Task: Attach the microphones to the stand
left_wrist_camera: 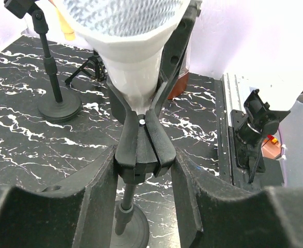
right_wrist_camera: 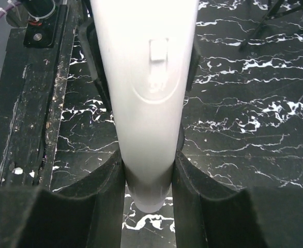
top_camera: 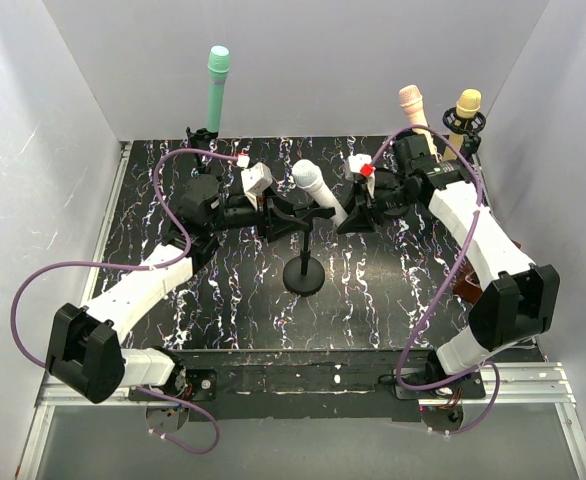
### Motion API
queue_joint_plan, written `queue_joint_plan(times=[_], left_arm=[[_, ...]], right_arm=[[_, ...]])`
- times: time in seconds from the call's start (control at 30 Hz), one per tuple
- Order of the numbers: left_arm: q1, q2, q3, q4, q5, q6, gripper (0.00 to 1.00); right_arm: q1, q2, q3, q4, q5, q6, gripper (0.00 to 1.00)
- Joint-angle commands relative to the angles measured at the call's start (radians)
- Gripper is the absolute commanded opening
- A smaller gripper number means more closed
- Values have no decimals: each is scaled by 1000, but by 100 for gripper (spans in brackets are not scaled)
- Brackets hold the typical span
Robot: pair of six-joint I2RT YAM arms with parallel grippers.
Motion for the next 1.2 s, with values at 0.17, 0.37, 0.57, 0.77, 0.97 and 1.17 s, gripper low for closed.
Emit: queue_joint_plan(times=[0.17,0.37,0.57,0.77,0.97,1.17], left_arm=[[-2,-8,-54,133,-38,-130,4],[-2,-17,-63,139,-53,-174,26],[-2,-39,-63,122,-70,-177,79],[-2,-65,-63,90,-89,-150,98],[-2,-106,-42,-35,-112,-45,98],[-2,-206,-138,-33,-129,-18,98]], right_arm=[[118,8,-54,13,5,-26,1],[125,18,-35,39,3,34,1],[125,14,-48,60,-2,81,1],[123,-5,-68,128,17,200,36],[96,-45,-88,142,29,227,67],[48,-99,-107,89,18,171,85]])
